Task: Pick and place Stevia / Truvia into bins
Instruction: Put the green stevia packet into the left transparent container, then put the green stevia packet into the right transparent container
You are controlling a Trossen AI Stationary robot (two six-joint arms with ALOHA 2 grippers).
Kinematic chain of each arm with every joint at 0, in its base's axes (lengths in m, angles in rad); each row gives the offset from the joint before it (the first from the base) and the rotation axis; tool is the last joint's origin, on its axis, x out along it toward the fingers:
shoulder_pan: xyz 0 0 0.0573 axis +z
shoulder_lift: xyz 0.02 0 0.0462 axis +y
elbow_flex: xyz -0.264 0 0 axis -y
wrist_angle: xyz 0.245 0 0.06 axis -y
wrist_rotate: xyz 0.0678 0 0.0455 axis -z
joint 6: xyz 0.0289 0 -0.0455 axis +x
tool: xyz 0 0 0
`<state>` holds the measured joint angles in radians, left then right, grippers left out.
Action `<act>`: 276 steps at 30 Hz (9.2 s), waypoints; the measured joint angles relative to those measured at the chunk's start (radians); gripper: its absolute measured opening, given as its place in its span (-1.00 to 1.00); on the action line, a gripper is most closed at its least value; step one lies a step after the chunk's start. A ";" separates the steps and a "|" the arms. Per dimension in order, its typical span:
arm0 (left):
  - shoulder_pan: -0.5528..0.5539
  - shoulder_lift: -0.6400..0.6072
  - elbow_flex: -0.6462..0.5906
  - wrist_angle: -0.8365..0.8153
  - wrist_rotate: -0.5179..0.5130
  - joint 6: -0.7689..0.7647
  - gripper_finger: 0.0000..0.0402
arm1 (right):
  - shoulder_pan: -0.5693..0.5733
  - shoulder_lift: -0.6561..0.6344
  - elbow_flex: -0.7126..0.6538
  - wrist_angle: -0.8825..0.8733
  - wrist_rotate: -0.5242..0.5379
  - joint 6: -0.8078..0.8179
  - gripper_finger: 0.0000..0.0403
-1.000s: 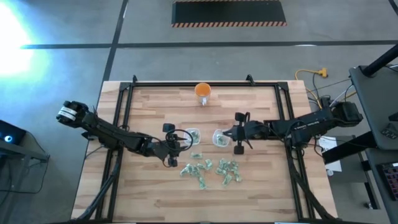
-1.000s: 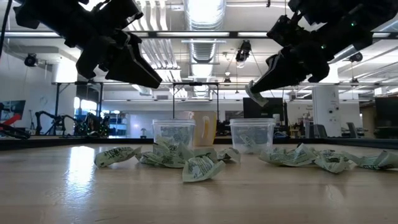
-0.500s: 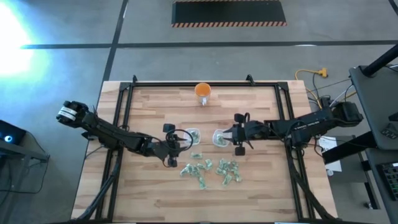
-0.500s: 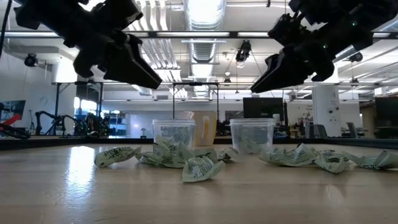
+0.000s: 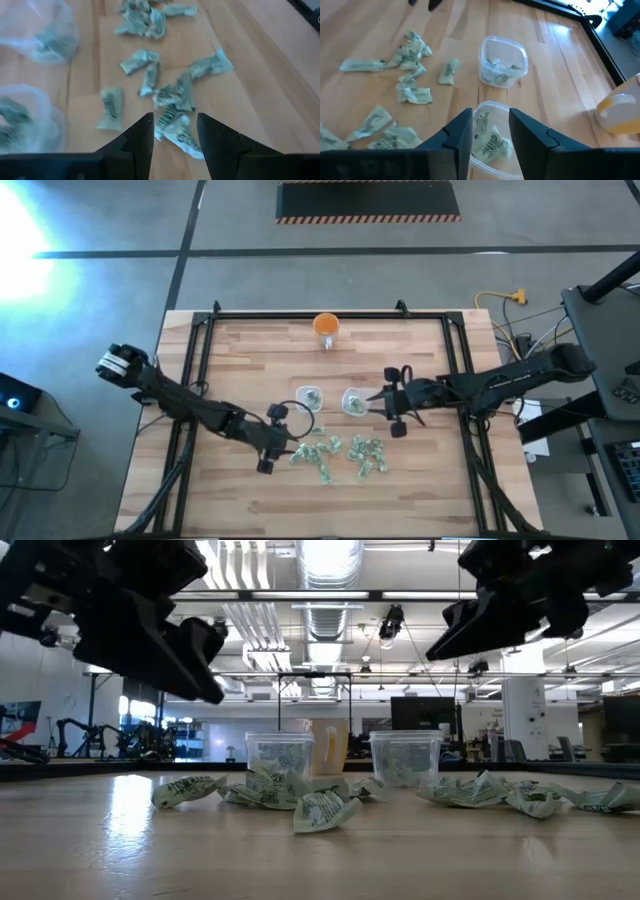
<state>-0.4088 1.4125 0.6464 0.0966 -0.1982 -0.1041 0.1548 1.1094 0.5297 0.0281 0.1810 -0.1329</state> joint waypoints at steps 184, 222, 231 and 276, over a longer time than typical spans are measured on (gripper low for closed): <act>0.364 0.031 0.078 -0.063 -0.094 0.241 -0.40 | 0.342 -0.026 -0.129 0.004 -0.057 0.294 -0.72; 0.361 0.030 0.069 -0.053 -0.092 0.216 -0.40 | 0.728 0.546 0.149 -0.099 0.457 0.585 -0.72; 0.361 0.031 0.067 -0.051 -0.092 0.215 -0.40 | 0.758 0.599 0.261 -0.205 0.474 0.603 -0.72; 0.361 0.030 0.066 -0.053 -0.093 0.213 -0.40 | 0.702 0.665 0.254 -0.267 0.480 0.658 -0.36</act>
<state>-0.0483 1.4429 0.7128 0.0441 -0.2913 0.1089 0.8570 1.7744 0.7834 -0.2393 0.6607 0.5251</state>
